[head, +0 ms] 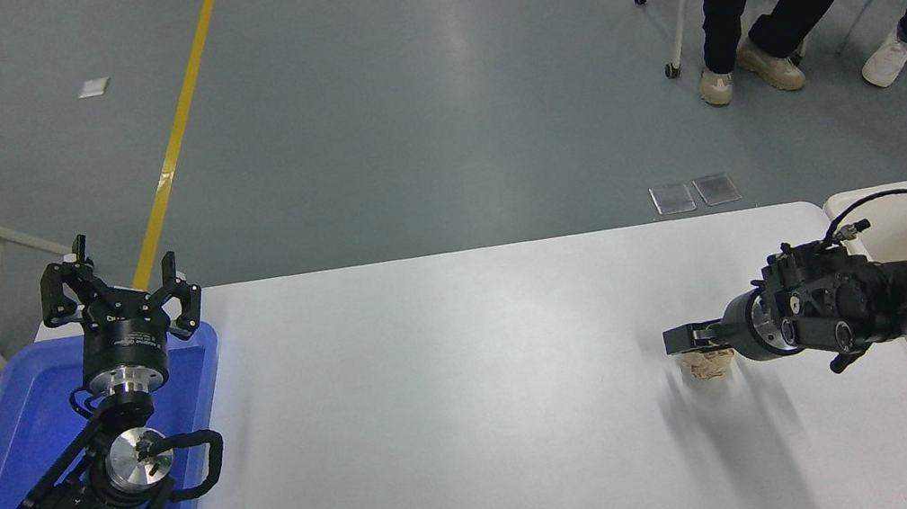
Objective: Pick up paper ball place in dustbin
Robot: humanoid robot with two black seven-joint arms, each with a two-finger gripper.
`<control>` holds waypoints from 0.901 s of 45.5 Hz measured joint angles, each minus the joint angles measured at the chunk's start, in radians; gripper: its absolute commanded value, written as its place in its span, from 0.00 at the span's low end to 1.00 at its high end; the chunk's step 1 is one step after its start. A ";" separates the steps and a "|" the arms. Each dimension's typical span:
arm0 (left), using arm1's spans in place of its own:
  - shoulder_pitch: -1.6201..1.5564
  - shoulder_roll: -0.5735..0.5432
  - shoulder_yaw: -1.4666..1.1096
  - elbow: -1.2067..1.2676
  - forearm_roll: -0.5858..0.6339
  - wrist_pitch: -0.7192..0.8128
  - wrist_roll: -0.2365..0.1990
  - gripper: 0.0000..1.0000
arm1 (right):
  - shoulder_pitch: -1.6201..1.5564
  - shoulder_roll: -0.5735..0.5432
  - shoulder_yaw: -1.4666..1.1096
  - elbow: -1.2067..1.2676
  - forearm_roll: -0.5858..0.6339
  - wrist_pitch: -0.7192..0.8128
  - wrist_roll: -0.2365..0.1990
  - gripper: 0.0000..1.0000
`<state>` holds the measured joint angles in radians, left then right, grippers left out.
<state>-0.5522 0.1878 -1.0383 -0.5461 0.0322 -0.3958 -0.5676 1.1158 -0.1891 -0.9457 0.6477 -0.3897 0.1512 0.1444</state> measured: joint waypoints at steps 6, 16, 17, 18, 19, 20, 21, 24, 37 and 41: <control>0.000 0.000 0.000 0.000 0.000 0.000 0.000 0.99 | -0.010 -0.001 0.008 -0.005 -0.008 -0.001 0.001 0.43; 0.000 0.001 0.000 0.000 0.000 0.000 0.000 0.99 | -0.018 -0.001 0.014 -0.009 -0.014 -0.002 0.001 0.00; 0.000 0.001 0.000 0.000 0.000 0.000 0.000 0.99 | -0.018 -0.001 0.014 -0.009 -0.015 -0.002 0.001 0.00; 0.000 0.001 0.000 0.000 0.000 0.000 0.000 0.99 | -0.018 -0.001 0.015 -0.009 -0.015 -0.002 0.001 0.00; 0.000 0.001 0.000 0.000 0.000 0.000 0.000 0.99 | -0.018 -0.001 0.015 -0.009 -0.016 -0.002 0.001 0.00; 0.000 0.001 0.000 0.000 0.000 0.000 0.000 0.99 | -0.018 -0.001 0.015 -0.009 -0.016 -0.002 0.002 0.00; 0.000 0.001 0.000 0.000 0.000 0.000 0.000 0.99 | -0.017 -0.001 0.015 -0.009 -0.016 -0.002 0.002 0.00; 0.000 0.001 0.000 0.000 0.000 0.000 0.000 0.99 | -0.008 -0.006 0.012 -0.001 -0.017 -0.002 0.002 0.00; -0.001 0.001 0.001 0.000 0.000 0.000 0.002 0.99 | 0.158 -0.124 -0.031 0.188 -0.051 0.004 0.006 0.00; -0.002 0.001 0.001 0.000 0.001 0.000 0.002 0.99 | 0.271 -0.186 -0.068 0.300 -0.076 0.006 0.006 0.00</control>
<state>-0.5538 0.1887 -1.0371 -0.5463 0.0328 -0.3957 -0.5661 1.3864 -0.3753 -1.0134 0.9477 -0.4653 0.1574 0.1501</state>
